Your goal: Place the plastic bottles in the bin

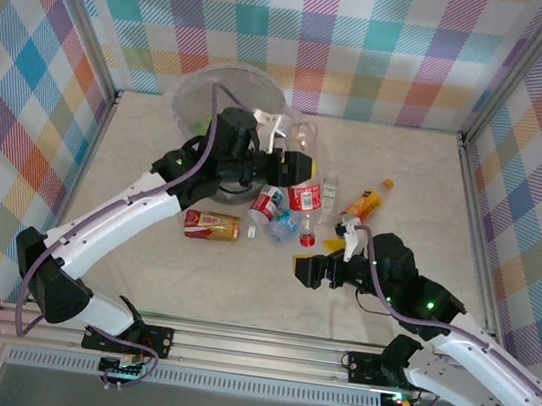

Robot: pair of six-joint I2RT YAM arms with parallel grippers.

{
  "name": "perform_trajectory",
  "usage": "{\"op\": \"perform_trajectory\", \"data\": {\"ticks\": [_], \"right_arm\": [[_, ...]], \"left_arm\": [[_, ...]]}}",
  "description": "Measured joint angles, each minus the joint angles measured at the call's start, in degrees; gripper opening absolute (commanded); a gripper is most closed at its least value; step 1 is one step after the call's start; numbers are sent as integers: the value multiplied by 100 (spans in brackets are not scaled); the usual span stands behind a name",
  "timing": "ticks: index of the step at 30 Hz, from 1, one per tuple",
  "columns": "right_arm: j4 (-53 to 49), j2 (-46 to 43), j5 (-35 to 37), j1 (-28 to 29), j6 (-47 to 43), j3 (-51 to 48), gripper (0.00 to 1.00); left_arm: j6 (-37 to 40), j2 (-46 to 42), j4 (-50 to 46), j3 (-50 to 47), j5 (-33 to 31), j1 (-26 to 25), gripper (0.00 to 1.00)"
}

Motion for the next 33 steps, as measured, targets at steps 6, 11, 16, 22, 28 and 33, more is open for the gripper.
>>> {"op": "perform_trajectory", "data": {"ticks": [6, 11, 16, 22, 28, 33], "right_arm": [[22, -61, 90, 0, -289, 514, 100], [42, -31, 107, 0, -496, 866, 100], [48, 0, 105, 0, -588, 1008, 100], [22, -2, 105, 0, -632, 1010, 100], [20, -17, 105, 0, -632, 1010, 100], [20, -17, 101, 0, -632, 1010, 100]], "left_arm": [[828, 341, -1045, 1346, -411, 302, 52], [1410, 686, -1696, 2321, -763, 750, 53], [1880, 1069, -2181, 3285, -1040, 1121, 54], [2315, 1226, -2430, 3794, -1331, 1567, 54], [2750, 1373, -2459, 3884, -1598, 1884, 54], [3073, 1639, -2459, 3884, -1683, 1989, 54]]}}
